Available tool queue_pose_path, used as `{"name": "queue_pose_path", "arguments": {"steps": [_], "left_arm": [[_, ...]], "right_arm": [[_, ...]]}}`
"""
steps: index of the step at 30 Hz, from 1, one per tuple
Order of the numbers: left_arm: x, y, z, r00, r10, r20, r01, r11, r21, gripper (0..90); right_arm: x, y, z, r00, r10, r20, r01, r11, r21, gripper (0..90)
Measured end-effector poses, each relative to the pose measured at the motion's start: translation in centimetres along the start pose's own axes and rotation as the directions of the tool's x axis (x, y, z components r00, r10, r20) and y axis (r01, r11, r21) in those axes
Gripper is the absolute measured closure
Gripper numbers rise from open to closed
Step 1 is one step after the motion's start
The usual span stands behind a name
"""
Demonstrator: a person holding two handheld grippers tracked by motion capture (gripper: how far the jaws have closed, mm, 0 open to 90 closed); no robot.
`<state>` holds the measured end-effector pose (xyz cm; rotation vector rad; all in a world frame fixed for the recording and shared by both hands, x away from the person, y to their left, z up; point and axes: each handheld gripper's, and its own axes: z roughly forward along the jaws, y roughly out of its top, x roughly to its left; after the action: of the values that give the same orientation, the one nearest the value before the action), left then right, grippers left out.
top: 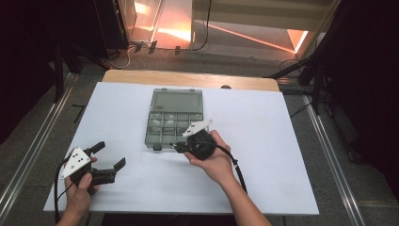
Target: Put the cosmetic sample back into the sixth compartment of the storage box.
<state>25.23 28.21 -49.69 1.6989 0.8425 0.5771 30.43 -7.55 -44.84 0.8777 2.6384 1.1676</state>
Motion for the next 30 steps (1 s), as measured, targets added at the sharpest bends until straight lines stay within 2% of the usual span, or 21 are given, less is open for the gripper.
{"name": "queue_pose_path", "arguments": {"steps": [15,29,30], "left_arm": [[0.0,0.0,-0.1,1.0000,0.000,0.003,0.000,1.0000,-0.002,1.6],[0.2,-0.1,-0.2,0.9999,-0.014,0.007,0.014,0.9998,-0.015,1.6],[0.2,-0.1,-0.2,0.9999,-0.014,0.008,0.014,0.9998,-0.016,1.6]], "right_arm": [[-0.4,1.2,0.3,0.9999,0.012,0.003,-0.012,1.000,-0.011,82.8],[-0.5,3.2,1.6,0.9995,0.018,0.026,-0.018,1.000,0.007,82.8],[-0.5,3.4,1.9,0.9992,0.030,0.027,-0.030,1.000,0.008,82.8]]}}
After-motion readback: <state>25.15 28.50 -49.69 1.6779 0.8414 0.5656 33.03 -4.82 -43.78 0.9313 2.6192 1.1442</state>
